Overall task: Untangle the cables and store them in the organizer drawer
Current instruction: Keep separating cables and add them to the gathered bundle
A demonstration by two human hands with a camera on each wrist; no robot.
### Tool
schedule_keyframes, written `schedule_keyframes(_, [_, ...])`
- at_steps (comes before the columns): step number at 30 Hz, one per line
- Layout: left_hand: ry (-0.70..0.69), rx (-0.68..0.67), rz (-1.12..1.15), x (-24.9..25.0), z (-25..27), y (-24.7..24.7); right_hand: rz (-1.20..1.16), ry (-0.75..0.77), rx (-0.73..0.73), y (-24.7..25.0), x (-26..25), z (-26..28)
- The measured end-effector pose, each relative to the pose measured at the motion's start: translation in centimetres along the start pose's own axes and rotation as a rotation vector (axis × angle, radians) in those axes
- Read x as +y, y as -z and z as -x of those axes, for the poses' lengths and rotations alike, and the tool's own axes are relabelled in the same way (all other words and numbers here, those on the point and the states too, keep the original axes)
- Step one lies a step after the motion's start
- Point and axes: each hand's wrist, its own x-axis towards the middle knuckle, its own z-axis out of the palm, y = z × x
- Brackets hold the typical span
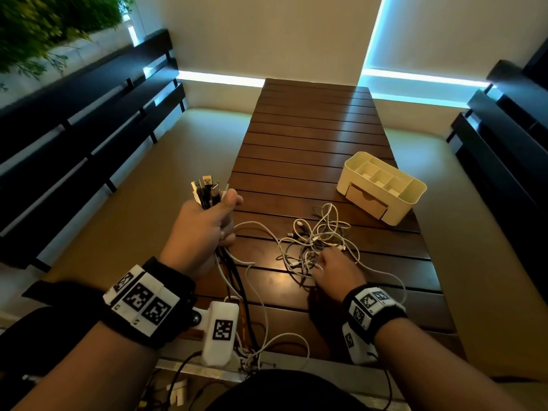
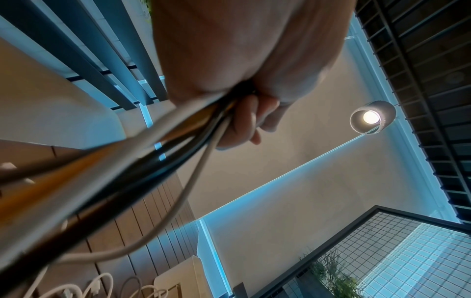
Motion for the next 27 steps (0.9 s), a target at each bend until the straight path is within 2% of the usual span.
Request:
schedule_keyframes(4, [0.013, -0.012, -0.006, -0.4, 0.3, -0.4, 0.111, 0.037, -0.122, -0.9, 1.0, 0.5])
schedule_keyframes(9, [0.039, -0.025, -0.034, -0.8, 0.3, -1.5, -0.053, 0.162, -0.322, -1.2, 0.0, 1.3])
schedule_keyframes(11, [0.042, -0.019, -0.039, -0.9, 0.3, -1.8, -0.067, 0.179, -0.233, -0.7, -0.2, 1.3])
schedule_keyframes(17, [0.049, -0.001, -0.052, -0.9, 0.2, -2.1, -0.174, 0.065, 0.119, 1.9, 1.7, 0.4])
schedule_keyframes(22, [0.055, -0.004, -0.038, -1.0, 0.1, -2.0, -0.295, 0.246, 0.267, 2.3, 0.8, -1.3])
schedule_keyframes(27, [0.060, -0.031, -0.023, -1.0, -0.1, -1.3, -0.280, 0.365, 0.268, 2.1, -1.8, -3.9])
